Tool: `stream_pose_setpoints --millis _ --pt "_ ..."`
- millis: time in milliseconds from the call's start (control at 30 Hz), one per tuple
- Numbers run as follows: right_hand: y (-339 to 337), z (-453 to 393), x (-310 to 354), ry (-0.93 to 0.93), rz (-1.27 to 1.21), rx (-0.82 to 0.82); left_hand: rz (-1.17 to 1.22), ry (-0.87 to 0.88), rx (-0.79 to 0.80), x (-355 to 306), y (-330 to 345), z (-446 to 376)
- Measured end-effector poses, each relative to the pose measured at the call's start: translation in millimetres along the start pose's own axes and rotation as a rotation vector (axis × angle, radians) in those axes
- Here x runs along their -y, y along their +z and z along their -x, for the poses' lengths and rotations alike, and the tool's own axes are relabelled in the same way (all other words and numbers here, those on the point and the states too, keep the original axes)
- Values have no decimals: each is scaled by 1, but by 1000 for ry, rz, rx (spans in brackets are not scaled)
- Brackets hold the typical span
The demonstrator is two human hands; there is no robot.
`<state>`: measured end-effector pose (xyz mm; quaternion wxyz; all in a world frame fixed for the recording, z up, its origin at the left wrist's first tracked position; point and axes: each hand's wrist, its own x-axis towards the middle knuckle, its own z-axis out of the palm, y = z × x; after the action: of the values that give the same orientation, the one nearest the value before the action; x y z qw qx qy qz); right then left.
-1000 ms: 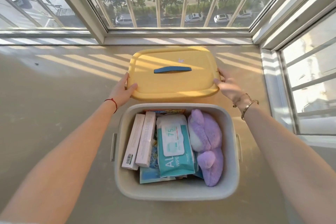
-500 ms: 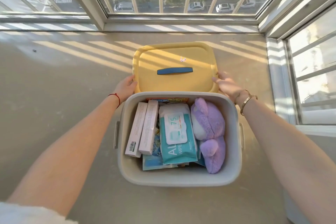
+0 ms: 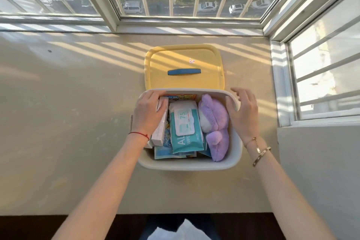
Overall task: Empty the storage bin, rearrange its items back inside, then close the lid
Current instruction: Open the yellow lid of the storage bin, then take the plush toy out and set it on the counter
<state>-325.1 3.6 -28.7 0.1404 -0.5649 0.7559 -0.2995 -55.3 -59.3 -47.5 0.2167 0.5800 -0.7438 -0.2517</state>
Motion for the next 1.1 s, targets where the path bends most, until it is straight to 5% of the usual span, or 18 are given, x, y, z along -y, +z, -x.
stream_pose_setpoints --millis 333,633,867,1100 --pt "30 61 11 259 149 306 -152 51 168 -14 32 71" --pt "41 55 10 304 209 254 -162 41 183 -18 41 78" --pt "0 64 20 322 -100 146 -55 -8 210 -40 33 89" --pt "-47 79 52 352 -494 190 253 -237 310 -66 16 104"
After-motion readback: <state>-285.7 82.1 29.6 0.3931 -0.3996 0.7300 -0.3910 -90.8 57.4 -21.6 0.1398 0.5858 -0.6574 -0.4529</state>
